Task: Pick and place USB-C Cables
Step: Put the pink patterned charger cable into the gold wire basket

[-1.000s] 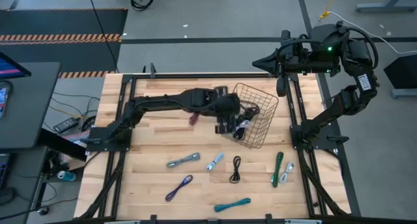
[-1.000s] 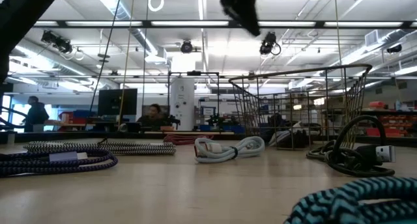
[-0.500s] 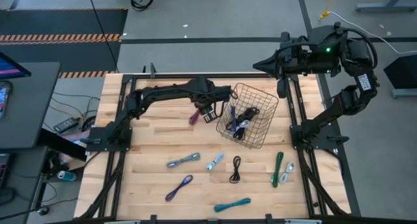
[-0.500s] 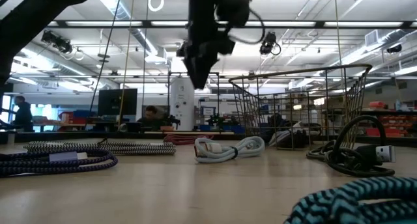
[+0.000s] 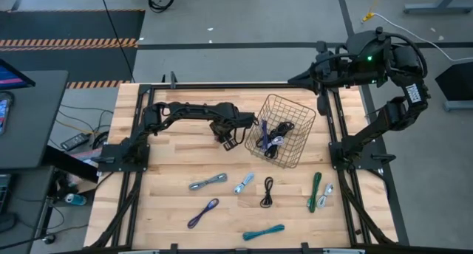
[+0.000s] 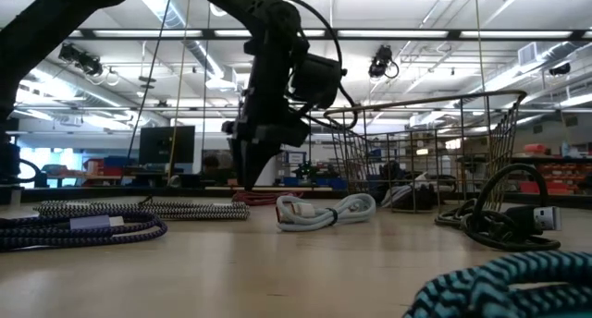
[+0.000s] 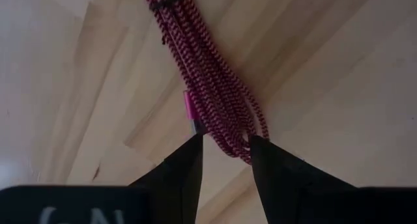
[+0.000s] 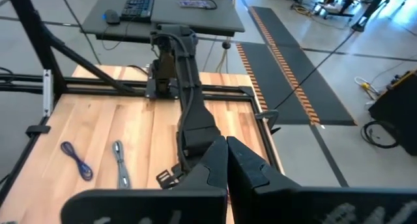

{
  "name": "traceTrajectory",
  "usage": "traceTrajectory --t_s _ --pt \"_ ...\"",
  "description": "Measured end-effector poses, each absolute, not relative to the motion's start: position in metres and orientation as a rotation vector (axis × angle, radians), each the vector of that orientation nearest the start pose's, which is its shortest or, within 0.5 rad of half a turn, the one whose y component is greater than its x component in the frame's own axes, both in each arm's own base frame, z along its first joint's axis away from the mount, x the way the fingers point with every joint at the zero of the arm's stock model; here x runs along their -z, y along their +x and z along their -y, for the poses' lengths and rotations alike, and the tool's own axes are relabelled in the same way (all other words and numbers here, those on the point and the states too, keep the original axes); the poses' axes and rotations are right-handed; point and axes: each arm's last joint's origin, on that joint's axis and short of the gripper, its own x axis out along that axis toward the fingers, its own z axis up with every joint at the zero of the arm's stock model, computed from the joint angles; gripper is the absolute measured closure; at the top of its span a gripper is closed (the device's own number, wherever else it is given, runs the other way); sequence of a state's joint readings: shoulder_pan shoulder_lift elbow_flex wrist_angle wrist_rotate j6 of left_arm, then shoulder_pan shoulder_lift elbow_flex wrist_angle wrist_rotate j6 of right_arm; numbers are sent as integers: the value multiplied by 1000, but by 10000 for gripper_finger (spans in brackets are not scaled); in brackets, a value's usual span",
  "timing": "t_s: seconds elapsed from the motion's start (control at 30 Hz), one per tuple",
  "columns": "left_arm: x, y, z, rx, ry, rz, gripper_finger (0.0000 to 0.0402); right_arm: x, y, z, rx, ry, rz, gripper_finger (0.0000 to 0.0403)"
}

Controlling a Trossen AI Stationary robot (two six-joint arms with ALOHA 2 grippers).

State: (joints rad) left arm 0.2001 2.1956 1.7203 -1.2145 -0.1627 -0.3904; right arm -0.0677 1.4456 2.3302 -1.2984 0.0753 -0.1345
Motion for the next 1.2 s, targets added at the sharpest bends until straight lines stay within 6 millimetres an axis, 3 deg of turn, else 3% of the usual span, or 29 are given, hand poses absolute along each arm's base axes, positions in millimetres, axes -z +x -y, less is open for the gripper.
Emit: traceTrajectory --t_s 0.23,0.67,1.2 --pt "-162 411 -89 -597 -329 -1492 267 -554 184 14 75 -151 -422 402" --pt "-163 403 -104 -673 -324 -1526 267 -552 183 13 54 -146 -439 402" --pt "-162 402 -130 -618 -402 -1476 267 -552 183 12 29 -135 -437 402"
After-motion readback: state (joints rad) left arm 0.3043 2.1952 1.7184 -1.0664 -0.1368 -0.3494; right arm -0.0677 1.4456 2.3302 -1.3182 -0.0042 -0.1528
